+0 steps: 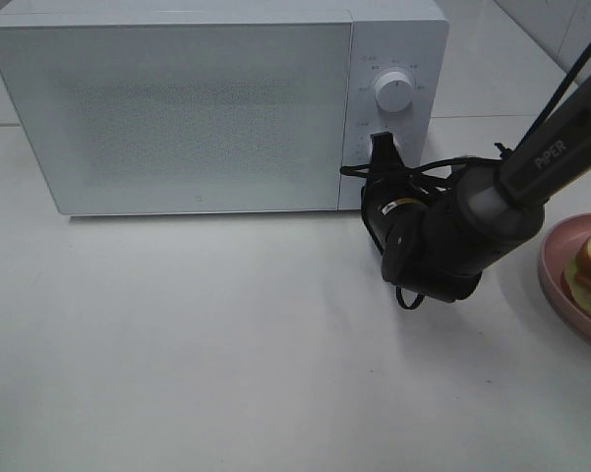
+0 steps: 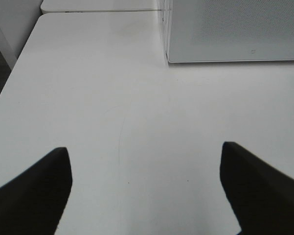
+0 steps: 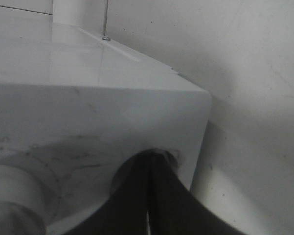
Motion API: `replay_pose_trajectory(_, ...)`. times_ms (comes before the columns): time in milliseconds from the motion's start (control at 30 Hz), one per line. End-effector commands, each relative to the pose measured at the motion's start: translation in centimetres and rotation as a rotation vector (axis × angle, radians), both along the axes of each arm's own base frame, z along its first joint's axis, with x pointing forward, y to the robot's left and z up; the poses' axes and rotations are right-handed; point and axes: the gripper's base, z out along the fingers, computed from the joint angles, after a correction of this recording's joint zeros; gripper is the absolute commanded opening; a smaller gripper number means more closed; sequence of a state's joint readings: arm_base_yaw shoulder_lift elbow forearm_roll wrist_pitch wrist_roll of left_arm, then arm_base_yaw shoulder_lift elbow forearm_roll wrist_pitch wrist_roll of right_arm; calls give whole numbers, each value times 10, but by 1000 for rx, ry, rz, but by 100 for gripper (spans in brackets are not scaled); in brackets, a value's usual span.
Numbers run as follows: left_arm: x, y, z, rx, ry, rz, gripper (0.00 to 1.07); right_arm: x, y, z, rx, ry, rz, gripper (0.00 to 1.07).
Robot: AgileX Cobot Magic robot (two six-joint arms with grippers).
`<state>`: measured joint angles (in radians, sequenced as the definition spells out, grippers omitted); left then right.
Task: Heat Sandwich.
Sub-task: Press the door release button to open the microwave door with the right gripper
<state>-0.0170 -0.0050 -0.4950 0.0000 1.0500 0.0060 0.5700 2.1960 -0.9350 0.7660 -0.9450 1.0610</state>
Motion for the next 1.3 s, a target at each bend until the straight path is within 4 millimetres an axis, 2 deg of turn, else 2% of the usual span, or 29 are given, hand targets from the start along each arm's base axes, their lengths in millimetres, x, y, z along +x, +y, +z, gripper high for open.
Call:
replay_pose_trajectory(33,-2,0,0,-1,-31,0,76,21,-19,24,-39,-197,-72,0)
replay_pose_trajectory(200,-2,0,0,-1,-31,0,76,25,-20,26,-41,-207,-58,0)
replay_pose_trajectory(533,-2,0,0,-1,-31,0,76,39,-11,28,1,-217,-43,0)
replay_pose_trajectory(1300,-2,0,0,-1,-31,0,76,39,-10,27,-1,-209,-35,0)
